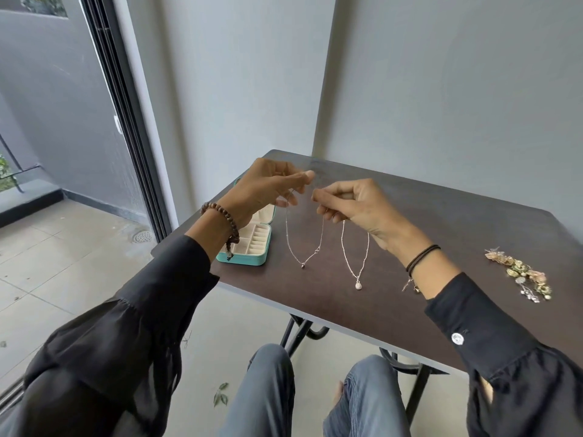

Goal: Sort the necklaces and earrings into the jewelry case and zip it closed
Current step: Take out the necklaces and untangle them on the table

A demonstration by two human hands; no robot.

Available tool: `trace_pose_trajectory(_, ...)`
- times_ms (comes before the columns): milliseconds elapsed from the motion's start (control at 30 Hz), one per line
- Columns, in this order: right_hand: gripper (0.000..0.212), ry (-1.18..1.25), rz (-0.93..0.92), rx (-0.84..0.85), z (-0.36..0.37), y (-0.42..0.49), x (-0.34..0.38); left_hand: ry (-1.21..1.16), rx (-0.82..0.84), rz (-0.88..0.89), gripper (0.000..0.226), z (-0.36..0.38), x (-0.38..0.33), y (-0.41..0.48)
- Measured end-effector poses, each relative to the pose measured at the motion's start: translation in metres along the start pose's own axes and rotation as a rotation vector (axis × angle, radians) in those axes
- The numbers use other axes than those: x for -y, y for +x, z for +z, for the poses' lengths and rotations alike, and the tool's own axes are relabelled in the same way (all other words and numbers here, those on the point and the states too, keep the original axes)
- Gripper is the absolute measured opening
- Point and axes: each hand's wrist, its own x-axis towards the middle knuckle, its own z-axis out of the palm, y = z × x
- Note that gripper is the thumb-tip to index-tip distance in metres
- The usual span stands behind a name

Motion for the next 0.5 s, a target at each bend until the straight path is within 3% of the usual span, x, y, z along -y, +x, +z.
trace_pose_trajectory(167, 0.023, -0.025, 0.043, -0.052, -0.002, 0.017, -0.009, 0.098, -0.017, 0.002, 0.035, 0.0, 0.019, 0.015)
trace_pose_trajectory(300, 0.015, -0.082, 0.125, -0.105, -0.002, 0.036, -0.027, 0.253, -0.044, -0.001, 0.022, 0.009, 0.04, 0.045)
trace_pose_trajectory(500, 0.005, -0.234, 0.221, -0.12, -0.005, 0.079, -0.071, 0.436, -0.058, -0.011, 0.021, 0.033, 0.082, 0.096)
